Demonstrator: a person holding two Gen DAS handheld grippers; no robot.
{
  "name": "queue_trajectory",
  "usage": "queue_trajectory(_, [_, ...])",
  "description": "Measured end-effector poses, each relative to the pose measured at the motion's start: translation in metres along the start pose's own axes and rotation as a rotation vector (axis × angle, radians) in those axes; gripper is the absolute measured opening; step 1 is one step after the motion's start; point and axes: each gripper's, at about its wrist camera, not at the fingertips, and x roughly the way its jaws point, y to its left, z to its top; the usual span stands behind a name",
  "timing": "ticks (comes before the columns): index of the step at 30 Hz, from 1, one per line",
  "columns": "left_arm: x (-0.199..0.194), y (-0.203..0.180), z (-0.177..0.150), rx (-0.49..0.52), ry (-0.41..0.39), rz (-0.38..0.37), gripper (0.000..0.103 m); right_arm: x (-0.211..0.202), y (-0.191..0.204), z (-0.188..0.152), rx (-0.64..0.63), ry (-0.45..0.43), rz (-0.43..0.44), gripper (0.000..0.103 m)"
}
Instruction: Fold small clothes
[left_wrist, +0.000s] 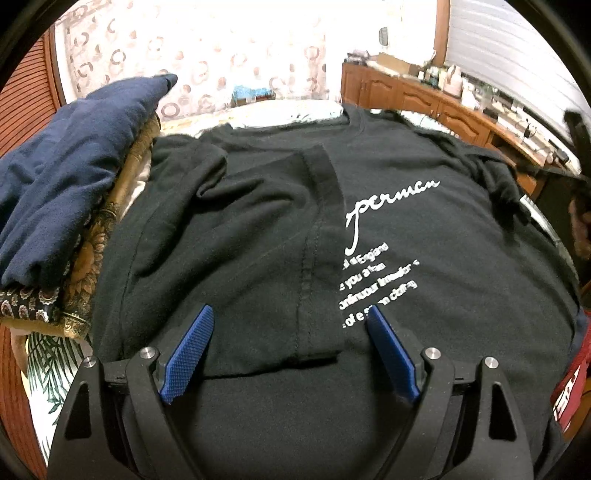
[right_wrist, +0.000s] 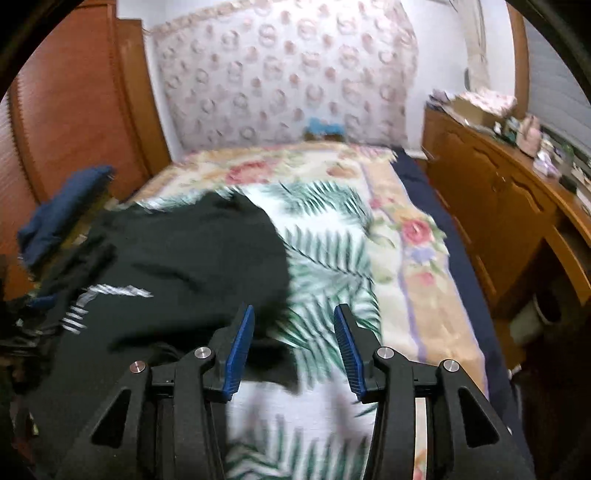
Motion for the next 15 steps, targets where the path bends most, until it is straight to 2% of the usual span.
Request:
queue_trajectory(2, [-0.010,0.000,0.000,-0.012,-0.044,-0.017,0.086,0.011,0.001,-0.005,0.022,0.028,0.039,0.047])
queue_trajectory(6, [-0.030,-0.005,0.000,-0.032,-0.113,-0.054,0.086,0.013,0.010,-0.004,0.030,0.020,0.097,0.047])
queue_trajectory(8, [-0.038,-0.011,0.001,-0.029,-0.137,-0.071,0.086,0.011,0.013,-0.007,0.024,0.016,0.100,0.047])
queue_trajectory(12, [-0.052,-0.021,0.002,-0.014,-0.182,-0.089,0.086,0.012,-0.017,-0.007,0.009,0.044,0.065,0.047])
queue_trajectory(15, [-0.056,-0.023,0.002,-0.025,-0.195,-0.106,0.086,0.008,-0.021,-0.004,0.018,0.050,0.077,0.047])
